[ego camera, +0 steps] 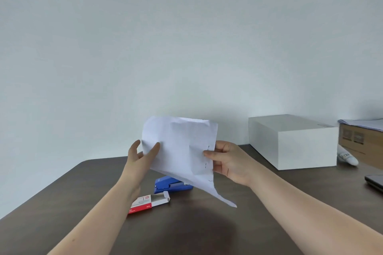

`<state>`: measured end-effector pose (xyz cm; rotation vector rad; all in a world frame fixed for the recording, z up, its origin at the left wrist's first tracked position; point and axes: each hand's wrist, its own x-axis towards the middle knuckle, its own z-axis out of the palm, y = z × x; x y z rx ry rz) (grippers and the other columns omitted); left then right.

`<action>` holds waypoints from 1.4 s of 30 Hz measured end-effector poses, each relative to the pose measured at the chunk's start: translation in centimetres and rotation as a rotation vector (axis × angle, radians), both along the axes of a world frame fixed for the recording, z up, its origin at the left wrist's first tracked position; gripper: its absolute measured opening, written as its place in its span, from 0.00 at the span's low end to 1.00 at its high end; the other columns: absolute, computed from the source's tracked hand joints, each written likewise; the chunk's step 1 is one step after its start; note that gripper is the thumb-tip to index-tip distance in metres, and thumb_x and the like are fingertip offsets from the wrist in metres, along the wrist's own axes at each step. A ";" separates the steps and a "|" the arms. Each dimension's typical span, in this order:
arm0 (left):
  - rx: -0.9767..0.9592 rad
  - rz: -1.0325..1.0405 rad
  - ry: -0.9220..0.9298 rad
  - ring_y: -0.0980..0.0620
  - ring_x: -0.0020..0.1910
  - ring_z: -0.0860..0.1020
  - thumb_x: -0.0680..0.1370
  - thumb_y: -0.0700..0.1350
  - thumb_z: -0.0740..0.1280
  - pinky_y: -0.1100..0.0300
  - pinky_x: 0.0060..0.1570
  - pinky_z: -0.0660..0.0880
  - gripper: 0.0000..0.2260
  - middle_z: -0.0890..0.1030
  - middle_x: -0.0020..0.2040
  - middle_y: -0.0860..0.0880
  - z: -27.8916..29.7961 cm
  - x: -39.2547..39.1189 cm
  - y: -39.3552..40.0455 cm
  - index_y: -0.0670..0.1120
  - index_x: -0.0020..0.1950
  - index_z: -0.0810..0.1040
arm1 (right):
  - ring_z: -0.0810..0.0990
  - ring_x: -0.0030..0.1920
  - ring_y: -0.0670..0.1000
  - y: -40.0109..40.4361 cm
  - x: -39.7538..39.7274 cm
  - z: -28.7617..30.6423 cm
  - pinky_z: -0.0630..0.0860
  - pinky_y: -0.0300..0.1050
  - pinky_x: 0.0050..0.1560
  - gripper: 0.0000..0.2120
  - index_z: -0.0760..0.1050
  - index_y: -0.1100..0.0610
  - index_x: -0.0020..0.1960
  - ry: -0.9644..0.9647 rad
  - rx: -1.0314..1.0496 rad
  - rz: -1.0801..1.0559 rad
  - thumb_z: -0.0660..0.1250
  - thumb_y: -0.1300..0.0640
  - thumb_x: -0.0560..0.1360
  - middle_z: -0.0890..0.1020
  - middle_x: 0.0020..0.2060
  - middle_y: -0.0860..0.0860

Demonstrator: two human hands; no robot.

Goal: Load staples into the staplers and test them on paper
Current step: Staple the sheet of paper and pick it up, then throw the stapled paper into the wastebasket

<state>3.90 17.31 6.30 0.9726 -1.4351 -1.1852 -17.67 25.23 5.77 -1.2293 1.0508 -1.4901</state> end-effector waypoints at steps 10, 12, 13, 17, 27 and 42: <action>-0.009 0.079 0.068 0.43 0.53 0.80 0.70 0.47 0.74 0.41 0.56 0.76 0.31 0.81 0.52 0.48 -0.3 1.1 1.7 0.60 0.69 0.64 | 0.85 0.49 0.55 4.2 -0.7 0.3 0.82 0.52 0.49 0.36 0.59 0.40 0.72 0.015 -0.020 -0.235 0.73 0.53 0.71 0.84 0.52 0.56; -0.025 0.103 0.048 0.43 0.51 0.80 0.71 0.47 0.73 0.41 0.55 0.77 0.30 0.81 0.50 0.49 0.1 1.0 2.5 0.58 0.69 0.64 | 0.85 0.50 0.54 5.1 -0.2 0.2 0.80 0.53 0.54 0.37 0.59 0.40 0.72 0.056 -0.026 -0.246 0.74 0.49 0.68 0.84 0.52 0.55; -0.038 0.112 0.043 0.43 0.51 0.80 0.72 0.47 0.73 0.41 0.55 0.77 0.29 0.81 0.50 0.49 0.3 1.0 2.9 0.57 0.69 0.65 | 0.83 0.54 0.53 5.8 0.1 0.2 0.79 0.52 0.57 0.39 0.61 0.42 0.72 0.108 -0.022 -0.233 0.76 0.48 0.66 0.83 0.55 0.54; -0.013 0.085 0.025 0.42 0.50 0.81 0.71 0.46 0.73 0.40 0.53 0.78 0.26 0.82 0.50 0.46 0.5 1.0 4.3 0.56 0.67 0.68 | 0.66 0.66 0.41 8.3 1.3 0.3 0.66 0.38 0.63 0.39 0.64 0.46 0.73 0.571 0.018 -0.249 0.77 0.53 0.66 0.69 0.65 0.41; -0.516 0.303 -0.466 0.48 0.51 0.76 0.76 0.51 0.63 0.57 0.43 0.71 0.08 0.79 0.51 0.51 1.2 0.4 10.7 0.50 0.51 0.77 | 0.73 0.51 0.45 15.2 2.3 1.5 0.69 0.37 0.48 0.08 0.80 0.54 0.49 0.792 -0.159 -0.617 0.69 0.51 0.74 0.77 0.49 0.47; -0.965 -0.297 -0.848 0.51 0.38 0.74 0.77 0.53 0.63 0.58 0.36 0.69 0.12 0.73 0.35 0.53 -7.6 -9.9 24.3 0.48 0.37 0.76 | 0.79 0.40 0.49 26.9 -3.1 -14.7 0.75 0.44 0.40 0.04 0.79 0.50 0.41 0.278 0.206 -0.717 0.72 0.51 0.72 0.81 0.40 0.48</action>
